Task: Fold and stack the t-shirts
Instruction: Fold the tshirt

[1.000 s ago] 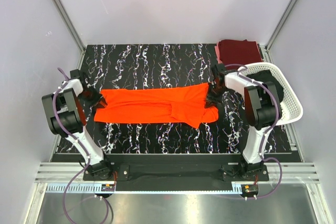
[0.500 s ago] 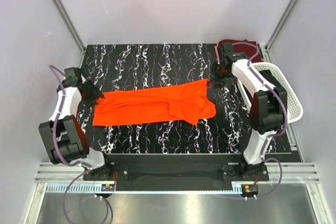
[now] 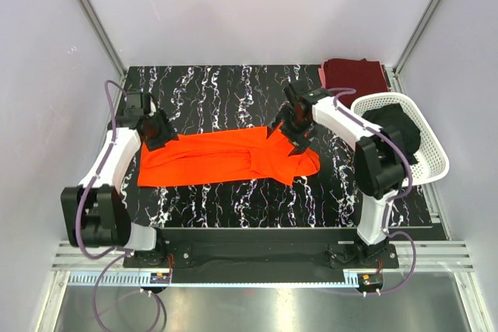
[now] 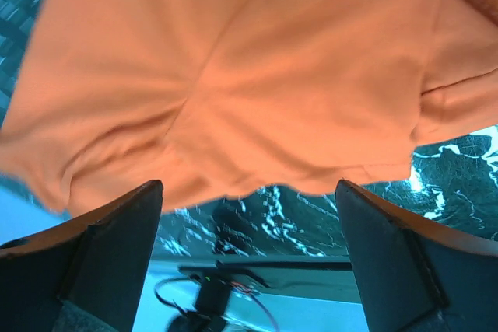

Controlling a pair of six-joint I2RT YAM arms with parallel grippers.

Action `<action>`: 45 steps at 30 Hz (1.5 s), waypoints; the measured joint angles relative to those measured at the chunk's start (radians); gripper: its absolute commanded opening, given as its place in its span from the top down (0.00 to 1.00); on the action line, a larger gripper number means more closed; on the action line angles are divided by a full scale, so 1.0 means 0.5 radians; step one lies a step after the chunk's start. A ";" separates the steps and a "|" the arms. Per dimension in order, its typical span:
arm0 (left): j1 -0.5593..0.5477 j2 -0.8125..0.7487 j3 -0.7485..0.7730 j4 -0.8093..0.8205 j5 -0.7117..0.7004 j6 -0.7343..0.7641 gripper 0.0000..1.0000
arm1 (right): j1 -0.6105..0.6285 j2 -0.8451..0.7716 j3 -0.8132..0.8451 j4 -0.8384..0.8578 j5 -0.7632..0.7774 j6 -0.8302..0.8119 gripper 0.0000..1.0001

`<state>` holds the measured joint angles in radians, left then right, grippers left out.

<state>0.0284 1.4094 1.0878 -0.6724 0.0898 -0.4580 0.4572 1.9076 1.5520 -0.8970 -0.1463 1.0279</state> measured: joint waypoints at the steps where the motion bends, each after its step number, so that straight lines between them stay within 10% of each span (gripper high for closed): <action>1: -0.008 -0.032 -0.001 -0.011 -0.011 0.007 0.44 | 0.007 0.043 0.000 -0.015 0.002 0.067 0.00; 13: -0.041 -0.369 -0.034 -0.104 -0.143 0.163 0.44 | 0.078 0.772 0.597 -0.379 0.255 0.188 0.00; 23: -0.041 -0.440 -0.050 -0.177 -0.204 0.243 0.44 | 0.008 1.613 2.169 -0.272 0.784 -0.941 0.00; 34: -0.041 -0.455 -0.032 -0.264 -0.253 0.195 0.44 | 0.003 1.373 2.095 0.017 0.922 -1.276 0.00; 45: -0.043 -0.735 0.117 -0.461 -0.731 0.007 0.40 | 0.986 1.120 2.079 0.034 0.784 -1.125 0.00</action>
<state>0.0071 1.0416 1.1461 -0.9028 -0.2756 -0.4545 0.9504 2.4676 2.5916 -0.8799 0.2455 0.4652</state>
